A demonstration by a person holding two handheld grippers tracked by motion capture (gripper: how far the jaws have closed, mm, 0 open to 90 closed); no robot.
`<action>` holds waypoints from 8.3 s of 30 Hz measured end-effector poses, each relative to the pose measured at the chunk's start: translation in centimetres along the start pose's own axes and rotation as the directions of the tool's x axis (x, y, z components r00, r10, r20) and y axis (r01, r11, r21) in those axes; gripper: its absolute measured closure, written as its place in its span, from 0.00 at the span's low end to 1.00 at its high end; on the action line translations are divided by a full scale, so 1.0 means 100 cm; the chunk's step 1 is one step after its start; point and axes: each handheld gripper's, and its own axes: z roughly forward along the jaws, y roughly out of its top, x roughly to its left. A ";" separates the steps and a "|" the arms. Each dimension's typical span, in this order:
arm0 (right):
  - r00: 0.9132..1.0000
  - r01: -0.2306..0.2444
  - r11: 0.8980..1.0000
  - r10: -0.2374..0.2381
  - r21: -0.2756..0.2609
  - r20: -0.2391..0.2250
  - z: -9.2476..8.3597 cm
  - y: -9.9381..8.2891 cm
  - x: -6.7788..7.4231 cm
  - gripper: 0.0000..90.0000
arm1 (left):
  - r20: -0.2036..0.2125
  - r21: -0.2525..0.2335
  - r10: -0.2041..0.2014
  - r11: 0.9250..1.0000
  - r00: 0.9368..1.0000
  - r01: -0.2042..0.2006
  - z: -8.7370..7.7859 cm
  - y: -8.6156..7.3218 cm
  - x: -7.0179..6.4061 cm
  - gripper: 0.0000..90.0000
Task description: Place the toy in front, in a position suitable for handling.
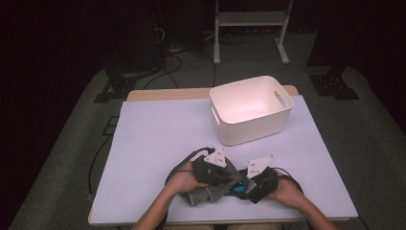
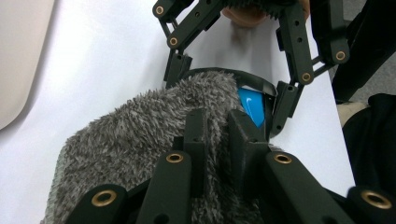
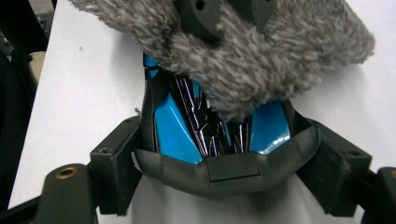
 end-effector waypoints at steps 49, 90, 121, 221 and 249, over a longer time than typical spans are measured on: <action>1.000 -0.006 1.000 0.006 -0.007 -0.003 0.000 -0.001 0.001 0.24 | 0.118 0.105 0.009 0.994 0.993 -0.021 0.021 0.030 0.006 0.89; 1.000 -0.003 1.000 0.003 -0.014 0.004 0.000 -0.002 0.000 0.24 | -0.033 0.091 -0.127 0.987 0.991 0.129 -0.054 -0.068 0.002 0.87; 1.000 -0.005 1.000 0.005 -0.015 0.005 0.000 -0.002 0.001 0.24 | 0.000 0.043 -0.110 0.993 0.994 0.110 -0.045 -0.058 0.003 0.86; 0.982 -0.174 0.984 0.177 0.046 -0.062 -0.021 0.025 -0.020 0.25 | 0.041 0.158 -0.074 0.985 0.996 0.067 -0.025 -0.018 -0.002 0.85; 0.967 -0.234 0.972 0.231 -0.013 -0.105 -0.011 0.012 -0.018 0.39 | 0.028 0.124 -0.154 0.981 0.988 0.150 -0.036 0.000 0.026 0.81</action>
